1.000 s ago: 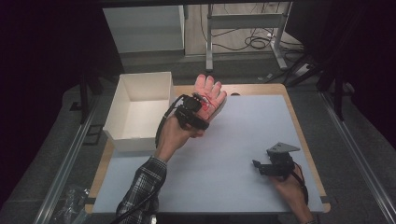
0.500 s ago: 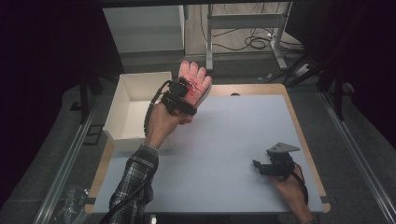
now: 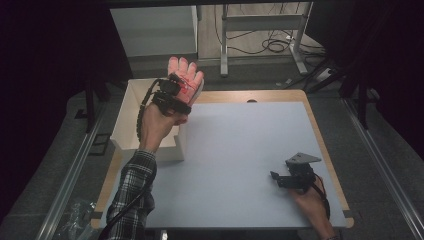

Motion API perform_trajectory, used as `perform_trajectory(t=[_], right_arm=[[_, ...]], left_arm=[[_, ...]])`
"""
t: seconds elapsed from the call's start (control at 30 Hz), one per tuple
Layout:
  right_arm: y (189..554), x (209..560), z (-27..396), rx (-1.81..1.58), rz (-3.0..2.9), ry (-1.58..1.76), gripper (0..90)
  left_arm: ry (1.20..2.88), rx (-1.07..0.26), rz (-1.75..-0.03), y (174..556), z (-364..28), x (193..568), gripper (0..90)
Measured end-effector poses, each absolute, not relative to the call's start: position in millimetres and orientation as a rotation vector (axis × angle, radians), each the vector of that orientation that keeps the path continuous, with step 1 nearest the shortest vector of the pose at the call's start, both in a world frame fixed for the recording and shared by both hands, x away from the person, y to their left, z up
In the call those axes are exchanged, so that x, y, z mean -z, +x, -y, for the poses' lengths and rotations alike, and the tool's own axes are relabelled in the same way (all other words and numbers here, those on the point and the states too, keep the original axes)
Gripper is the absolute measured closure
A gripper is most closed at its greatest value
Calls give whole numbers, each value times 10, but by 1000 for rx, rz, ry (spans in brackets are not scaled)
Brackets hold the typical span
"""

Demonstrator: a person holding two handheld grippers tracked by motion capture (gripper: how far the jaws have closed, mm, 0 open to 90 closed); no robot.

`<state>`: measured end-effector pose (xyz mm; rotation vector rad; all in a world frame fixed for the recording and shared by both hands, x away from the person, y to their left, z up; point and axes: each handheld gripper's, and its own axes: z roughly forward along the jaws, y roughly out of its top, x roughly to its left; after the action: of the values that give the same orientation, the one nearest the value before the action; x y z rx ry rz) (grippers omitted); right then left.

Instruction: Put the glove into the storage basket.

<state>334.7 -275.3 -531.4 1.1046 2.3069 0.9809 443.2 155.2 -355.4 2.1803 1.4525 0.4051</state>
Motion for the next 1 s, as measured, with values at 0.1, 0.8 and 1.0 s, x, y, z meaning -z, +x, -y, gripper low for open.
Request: perform_trajectory(t=[0.1, 0.8, 1.0], right_arm=[[3348, 5314, 2753, -981, -2306, 1103, 243], [3348, 5314, 2753, -979, -2305, 1104, 242], [3348, 5314, 2754, -979, -2305, 1103, 242]], left_arm=[[2162, -414, -1479, 4429, -1655, 3571, 369], [2065, -393, -1659, 4526, -2248, 4016, 361], [2074, -363, -1668, 4618, -2230, 4219, 360]])
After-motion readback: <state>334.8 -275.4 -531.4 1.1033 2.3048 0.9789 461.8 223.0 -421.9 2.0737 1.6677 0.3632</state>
